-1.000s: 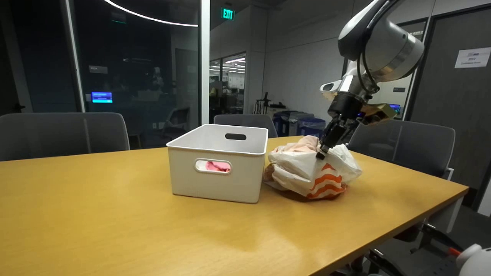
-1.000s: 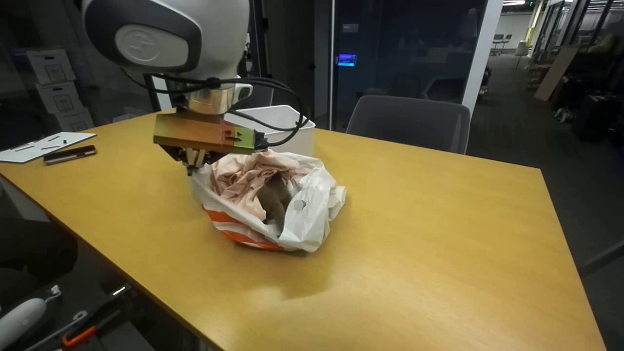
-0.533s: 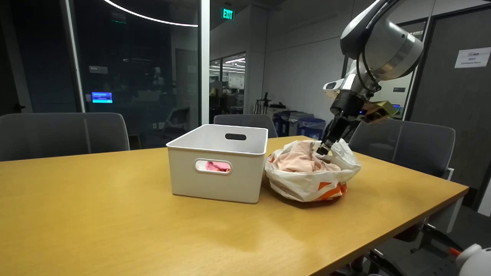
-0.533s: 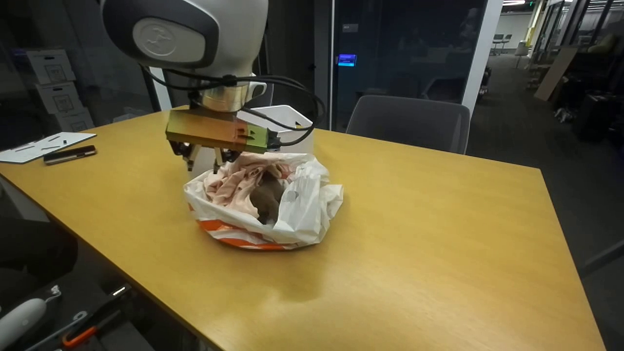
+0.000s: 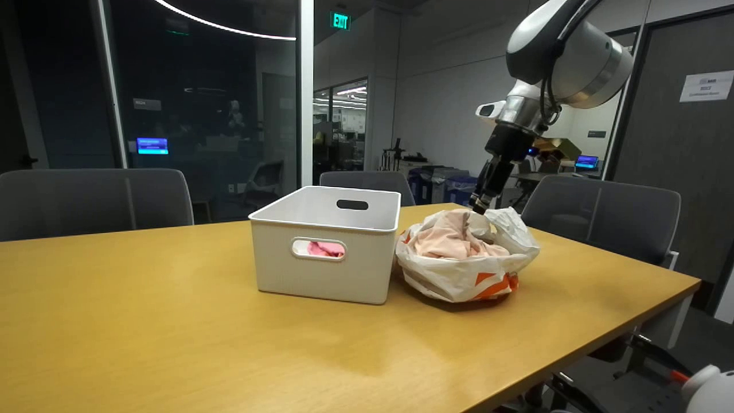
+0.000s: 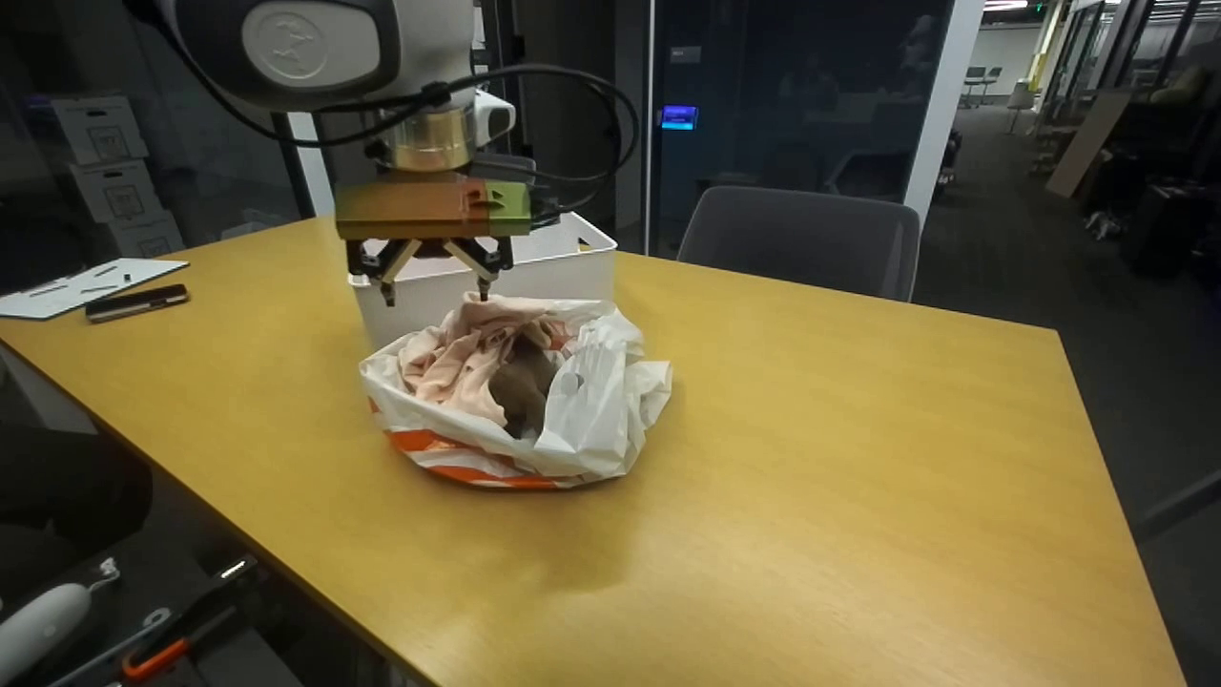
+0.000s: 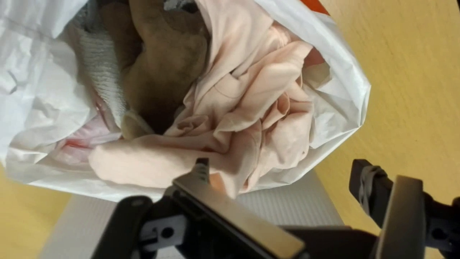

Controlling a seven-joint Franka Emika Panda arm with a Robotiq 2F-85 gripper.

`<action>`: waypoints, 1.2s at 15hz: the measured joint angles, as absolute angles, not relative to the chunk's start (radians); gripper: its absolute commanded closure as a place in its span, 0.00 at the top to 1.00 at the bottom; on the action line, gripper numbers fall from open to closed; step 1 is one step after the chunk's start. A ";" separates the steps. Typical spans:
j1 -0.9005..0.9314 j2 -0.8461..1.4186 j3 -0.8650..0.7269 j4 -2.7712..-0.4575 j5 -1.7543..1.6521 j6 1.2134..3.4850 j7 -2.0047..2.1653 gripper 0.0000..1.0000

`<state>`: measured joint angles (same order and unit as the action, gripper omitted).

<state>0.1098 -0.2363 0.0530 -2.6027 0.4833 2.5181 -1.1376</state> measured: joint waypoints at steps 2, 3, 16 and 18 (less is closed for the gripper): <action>0.113 -0.242 0.063 -2.605 0.407 2.528 -1.042 1.00; 0.114 -0.245 0.068 -2.606 0.361 2.533 -0.989 1.00; 0.121 -0.365 0.137 -2.611 -0.134 2.455 -0.391 1.00; 0.121 -0.369 0.137 -2.611 -0.134 2.451 -0.387 1.00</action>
<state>0.1209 -0.3691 0.1372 -2.6114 -0.1343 2.4508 -0.3868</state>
